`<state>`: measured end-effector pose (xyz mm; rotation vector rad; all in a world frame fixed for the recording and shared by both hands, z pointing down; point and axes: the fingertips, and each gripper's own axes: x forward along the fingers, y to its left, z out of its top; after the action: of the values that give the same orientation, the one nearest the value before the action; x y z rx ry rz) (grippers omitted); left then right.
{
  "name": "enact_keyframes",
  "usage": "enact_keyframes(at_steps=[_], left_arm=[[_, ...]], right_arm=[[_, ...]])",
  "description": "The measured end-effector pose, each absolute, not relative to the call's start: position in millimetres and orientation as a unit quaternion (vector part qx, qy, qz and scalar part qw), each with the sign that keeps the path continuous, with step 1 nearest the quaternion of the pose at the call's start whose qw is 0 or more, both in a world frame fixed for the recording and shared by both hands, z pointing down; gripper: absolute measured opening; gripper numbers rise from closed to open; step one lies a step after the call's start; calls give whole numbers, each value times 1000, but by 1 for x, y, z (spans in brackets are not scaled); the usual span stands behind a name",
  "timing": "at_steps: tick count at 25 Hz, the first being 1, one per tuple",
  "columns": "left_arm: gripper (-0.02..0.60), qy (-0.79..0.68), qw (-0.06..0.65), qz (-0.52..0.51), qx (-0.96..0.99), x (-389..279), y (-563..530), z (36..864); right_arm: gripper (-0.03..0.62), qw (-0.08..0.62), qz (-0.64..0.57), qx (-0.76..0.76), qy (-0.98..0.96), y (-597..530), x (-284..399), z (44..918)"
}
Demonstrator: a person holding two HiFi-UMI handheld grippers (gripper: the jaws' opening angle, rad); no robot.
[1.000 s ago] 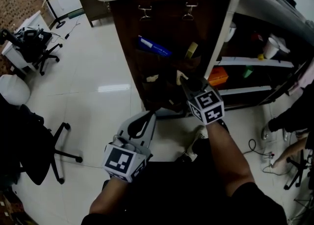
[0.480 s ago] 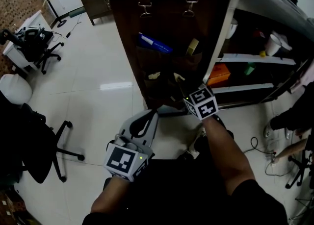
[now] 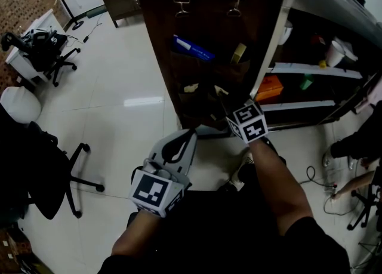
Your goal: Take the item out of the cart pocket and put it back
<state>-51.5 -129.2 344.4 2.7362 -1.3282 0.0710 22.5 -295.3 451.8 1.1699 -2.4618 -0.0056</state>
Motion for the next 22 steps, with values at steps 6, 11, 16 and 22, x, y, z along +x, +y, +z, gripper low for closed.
enact_keyframes(at_steps=[6, 11, 16, 22], left_arm=[[0, -436, 50, 24, 898, -51, -129, 344], [0, -434, 52, 26, 899, -47, -128, 346], [0, -428, 51, 29, 902, -41, -126, 352], [0, -420, 44, 23, 906, -33, -120, 343]], right_arm=[[158, 170, 17, 419, -892, -291, 24, 438], [158, 119, 21, 420, -899, -275, 31, 402], [21, 54, 41, 395, -916, -235, 36, 358], [9, 5, 37, 381, -924, -187, 49, 313]])
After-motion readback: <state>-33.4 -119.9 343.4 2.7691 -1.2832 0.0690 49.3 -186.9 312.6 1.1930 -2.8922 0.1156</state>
